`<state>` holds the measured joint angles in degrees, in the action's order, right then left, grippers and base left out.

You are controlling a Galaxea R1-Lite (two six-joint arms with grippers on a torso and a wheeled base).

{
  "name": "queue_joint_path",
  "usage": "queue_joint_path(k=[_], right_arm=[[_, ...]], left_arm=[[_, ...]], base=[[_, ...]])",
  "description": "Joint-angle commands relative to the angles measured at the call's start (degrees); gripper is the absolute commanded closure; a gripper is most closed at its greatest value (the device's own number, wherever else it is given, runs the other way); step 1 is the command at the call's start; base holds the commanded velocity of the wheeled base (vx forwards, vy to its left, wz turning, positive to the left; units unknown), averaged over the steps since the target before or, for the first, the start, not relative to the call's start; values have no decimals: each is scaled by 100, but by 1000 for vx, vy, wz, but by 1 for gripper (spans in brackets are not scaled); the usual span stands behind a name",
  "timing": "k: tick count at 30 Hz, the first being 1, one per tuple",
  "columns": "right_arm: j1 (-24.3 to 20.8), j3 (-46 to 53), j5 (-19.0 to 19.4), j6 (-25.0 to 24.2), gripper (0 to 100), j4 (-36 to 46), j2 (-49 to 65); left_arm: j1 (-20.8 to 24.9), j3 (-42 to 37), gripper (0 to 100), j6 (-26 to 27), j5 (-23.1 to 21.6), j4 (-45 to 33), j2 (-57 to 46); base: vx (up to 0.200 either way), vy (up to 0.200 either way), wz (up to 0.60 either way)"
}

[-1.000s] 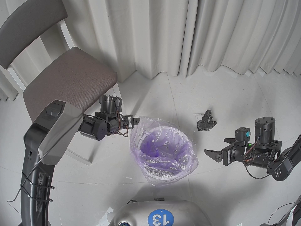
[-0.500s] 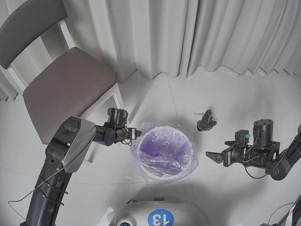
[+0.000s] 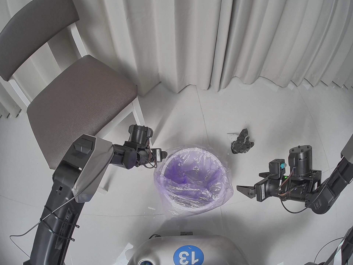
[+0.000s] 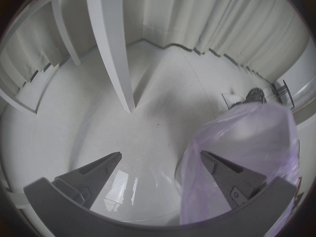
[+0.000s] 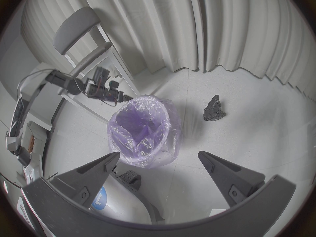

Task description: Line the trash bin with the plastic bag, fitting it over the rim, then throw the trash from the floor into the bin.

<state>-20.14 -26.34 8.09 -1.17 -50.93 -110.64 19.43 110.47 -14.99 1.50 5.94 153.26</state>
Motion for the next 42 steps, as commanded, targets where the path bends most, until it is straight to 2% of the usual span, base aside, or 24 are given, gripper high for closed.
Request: queue_joint_path(k=[1, 3, 5, 7, 9, 12, 15, 17, 23, 28, 35, 36, 42], right_arm=[[-236, -196, -89, -15, 0, 48, -406], [-306, -371, -177, -15, 0, 127, -511], [-429, -811, -467, -6, 0, 514, -731], [-570, -1391, -801, 12, 0, 1340, -810], [-640, -1795, -897, 47, 0, 2096, -810], [-702, -2323, -950, 47, 0, 2729, -880], [-728, -2639, -1047, 56, 0, 2878, -1117], [-746, -3079, -1319, 56, 0, 3089, -1504], [-851, -3342, -1398, 38, 0, 3274, -1935], [-860, -3562, -1662, 38, 0, 3274, -2251], [-860, -3536, -1662, 29, 0, 3283, -2225], [-860, -3518, -1662, 29, 100, 3283, -2225], [-860, -3500, -1662, -6, 100, 3283, -2251]], left_arm=[[-36, -1344, 0, -399, -18, 215, -1351], [-45, -1669, 0, -390, -18, 443, -1483], [-89, -2091, 0, -381, -9, 900, -1606], [-124, -2513, 0, -346, -18, 1296, -1694], [-124, -2759, 0, -337, -9, 1507, -1738], [-115, -3111, 0, -337, -1, 1762, -1844], [-115, -3383, 0, -329, -1, 1990, -1931], [-80, -3866, 0, -320, 43, 2421, -2090], [-80, -4596, 0, -311, 43, 3212, -2389], [-71, -4983, 0, -311, 8, 3449, -2661], [-124, -5185, 0, -311, 17, 3634, -2802], [-133, -5202, 0, -320, 8, 3634, -2810], [-133, -5343, 0, -320, 8, 3704, -2889]], base=[[0, 0, 0], [0, 0, 0], [0, 0, 0], [0, 0, 0], [0, 0, 0], [0, 0, 0], [0, 0, 0], [0, 0, 0], [0, 0, 0], [0, 0, 0], [0, 0, 0], [0, 0, 0], [0, 0, 0]])
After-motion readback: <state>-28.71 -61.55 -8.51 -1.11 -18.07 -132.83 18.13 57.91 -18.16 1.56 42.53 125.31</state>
